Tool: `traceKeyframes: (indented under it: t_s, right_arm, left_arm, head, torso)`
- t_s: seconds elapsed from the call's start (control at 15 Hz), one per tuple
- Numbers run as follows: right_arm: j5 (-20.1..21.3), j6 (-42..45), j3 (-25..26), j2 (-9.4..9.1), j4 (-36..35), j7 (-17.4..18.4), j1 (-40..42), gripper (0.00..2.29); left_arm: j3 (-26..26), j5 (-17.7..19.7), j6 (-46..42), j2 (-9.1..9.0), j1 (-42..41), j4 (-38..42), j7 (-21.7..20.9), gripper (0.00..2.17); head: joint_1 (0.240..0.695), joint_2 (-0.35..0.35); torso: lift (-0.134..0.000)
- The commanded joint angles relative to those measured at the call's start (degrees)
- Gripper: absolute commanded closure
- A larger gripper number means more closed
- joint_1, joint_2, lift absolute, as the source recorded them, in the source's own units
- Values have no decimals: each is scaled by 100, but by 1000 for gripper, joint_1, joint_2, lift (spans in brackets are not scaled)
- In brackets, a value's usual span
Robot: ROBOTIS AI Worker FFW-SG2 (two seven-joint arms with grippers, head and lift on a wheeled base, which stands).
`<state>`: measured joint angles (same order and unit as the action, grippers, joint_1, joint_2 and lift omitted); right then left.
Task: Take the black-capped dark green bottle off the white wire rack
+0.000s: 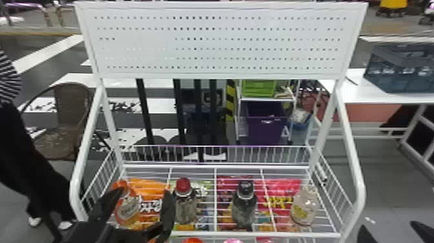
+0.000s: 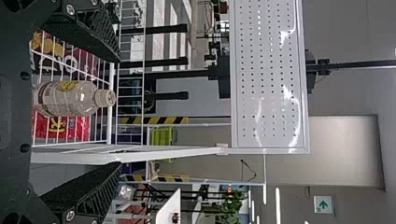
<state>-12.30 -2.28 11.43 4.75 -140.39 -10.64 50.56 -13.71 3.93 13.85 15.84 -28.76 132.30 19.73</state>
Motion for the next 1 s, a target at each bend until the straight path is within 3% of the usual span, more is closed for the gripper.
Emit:
traceKeyframes:
  t_s: [0.0,0.6,0.93]
  right_arm:
    - [0,3,0,0,-6,-8,16,110]
    - [0,21,-26,0,100,-26,16,110]
    - [167,864,-800,44,1568,-87,-626,113]
  left_arm:
    - [0,3,0,-2,-7,15,5,137]
    - [-9,-6,0,7,-16,59,-4,137]
    - [-9,-15,0,-2,-25,59,-4,137]
  head:
    - [499,0]
    - [499,0]
    - [499,0]
  torso:
    - [0]
    - [0]
    - [0]
